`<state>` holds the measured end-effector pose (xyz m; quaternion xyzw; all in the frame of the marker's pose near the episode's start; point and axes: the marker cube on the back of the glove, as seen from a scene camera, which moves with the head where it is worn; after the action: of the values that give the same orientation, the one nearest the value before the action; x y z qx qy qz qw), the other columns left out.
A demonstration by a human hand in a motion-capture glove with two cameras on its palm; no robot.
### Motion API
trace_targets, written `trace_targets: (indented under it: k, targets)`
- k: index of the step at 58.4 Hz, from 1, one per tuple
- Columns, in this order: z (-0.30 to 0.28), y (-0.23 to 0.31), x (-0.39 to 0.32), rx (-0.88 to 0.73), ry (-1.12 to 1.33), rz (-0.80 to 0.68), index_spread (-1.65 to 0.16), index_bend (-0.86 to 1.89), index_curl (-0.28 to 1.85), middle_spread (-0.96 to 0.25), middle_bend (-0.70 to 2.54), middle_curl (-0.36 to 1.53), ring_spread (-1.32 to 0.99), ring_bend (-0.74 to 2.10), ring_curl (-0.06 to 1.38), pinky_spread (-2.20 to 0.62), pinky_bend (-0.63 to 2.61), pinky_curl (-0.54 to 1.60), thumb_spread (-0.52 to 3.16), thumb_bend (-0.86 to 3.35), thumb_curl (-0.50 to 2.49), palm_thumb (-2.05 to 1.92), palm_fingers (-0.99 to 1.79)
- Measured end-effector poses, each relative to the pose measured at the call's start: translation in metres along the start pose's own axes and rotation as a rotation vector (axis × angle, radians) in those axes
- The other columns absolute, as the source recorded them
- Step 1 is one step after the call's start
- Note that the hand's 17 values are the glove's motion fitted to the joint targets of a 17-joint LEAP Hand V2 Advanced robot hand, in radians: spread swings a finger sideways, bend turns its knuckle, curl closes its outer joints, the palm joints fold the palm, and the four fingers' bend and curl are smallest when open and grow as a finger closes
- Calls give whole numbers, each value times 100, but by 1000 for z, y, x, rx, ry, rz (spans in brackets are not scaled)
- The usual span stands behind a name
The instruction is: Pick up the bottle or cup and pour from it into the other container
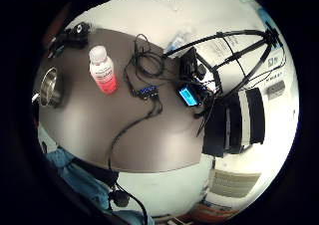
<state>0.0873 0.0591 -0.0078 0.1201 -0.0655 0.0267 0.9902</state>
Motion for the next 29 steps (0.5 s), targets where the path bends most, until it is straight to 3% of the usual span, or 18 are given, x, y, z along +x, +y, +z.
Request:
trace_targets:
  k: [13,29]
  targets:
    - [11,-5,36,178,-138,60,-35,14,24,3,19,30,10,39,26,24,57,24,89,-3,38,75,17]
    - [45,-1,68,268,-347,96,-34,13,24,4,19,31,10,40,27,23,59,26,89,-4,38,71,16]
